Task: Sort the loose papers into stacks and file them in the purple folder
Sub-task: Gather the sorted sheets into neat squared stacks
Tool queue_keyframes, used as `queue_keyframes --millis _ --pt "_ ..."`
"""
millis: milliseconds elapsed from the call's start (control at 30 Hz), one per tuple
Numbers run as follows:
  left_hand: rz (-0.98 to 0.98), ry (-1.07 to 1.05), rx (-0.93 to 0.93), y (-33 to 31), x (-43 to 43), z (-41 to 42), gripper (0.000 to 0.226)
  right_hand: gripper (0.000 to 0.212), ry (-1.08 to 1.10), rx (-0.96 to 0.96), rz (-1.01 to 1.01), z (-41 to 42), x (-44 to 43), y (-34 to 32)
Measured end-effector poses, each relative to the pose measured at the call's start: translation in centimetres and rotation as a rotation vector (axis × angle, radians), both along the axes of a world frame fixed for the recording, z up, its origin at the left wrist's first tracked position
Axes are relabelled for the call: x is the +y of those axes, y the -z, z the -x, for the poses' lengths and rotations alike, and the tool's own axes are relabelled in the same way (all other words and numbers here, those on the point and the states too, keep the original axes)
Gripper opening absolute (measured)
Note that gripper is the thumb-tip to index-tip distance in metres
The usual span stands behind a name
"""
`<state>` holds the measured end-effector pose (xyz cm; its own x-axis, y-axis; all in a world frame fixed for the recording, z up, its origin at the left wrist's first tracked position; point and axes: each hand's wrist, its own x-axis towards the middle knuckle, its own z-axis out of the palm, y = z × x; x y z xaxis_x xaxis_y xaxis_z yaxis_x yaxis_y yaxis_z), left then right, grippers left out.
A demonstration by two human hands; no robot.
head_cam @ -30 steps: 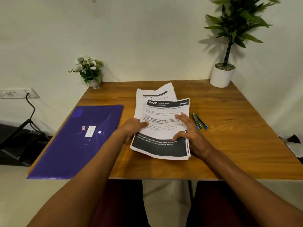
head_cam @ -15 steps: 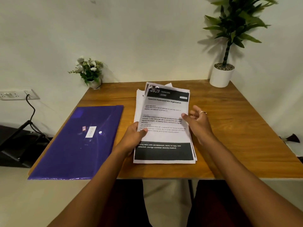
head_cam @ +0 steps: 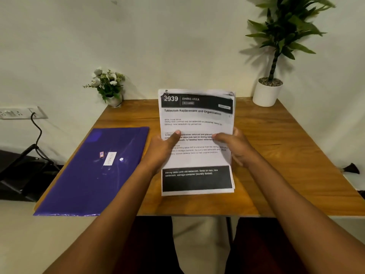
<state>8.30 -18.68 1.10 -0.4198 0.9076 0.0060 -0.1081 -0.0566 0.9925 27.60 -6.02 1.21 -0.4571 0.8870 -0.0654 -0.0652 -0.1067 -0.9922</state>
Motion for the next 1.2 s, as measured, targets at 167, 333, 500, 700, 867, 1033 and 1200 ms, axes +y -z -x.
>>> queue_keyframes --millis 167,333,500,700,867,1033,1200 --pt "-0.118 -0.126 0.236 -2.7 -0.4 -0.9 0.024 0.015 0.03 -0.086 -0.281 0.1 -0.4 -2.5" --pt "-0.162 -0.144 0.24 -1.5 -0.9 -2.0 0.022 0.013 0.054 -0.139 -0.297 0.1 -1.6 -1.6" --pt "-0.201 -0.139 0.193 -1.8 -1.3 -2.1 0.024 0.007 0.063 -0.125 -0.327 -0.2 -1.9 -1.7" --pt "-0.133 -0.095 0.192 -1.0 -1.7 -2.8 0.014 0.011 0.075 -0.24 -0.3 -0.4 -2.2 0.1" --pt "-0.143 -0.108 0.133 -0.1 -1.4 -2.4 0.014 0.012 0.079 -0.222 -0.242 -0.4 -2.4 0.6" --pt "-0.104 -0.099 0.112 1.3 -1.5 -2.5 0.018 0.011 0.055 -0.258 -0.248 -0.6 -3.1 1.7" --pt "-0.089 -0.113 0.119 2.4 -1.2 -1.6 0.019 0.023 0.02 -0.291 -0.225 -0.7 -3.0 2.7"
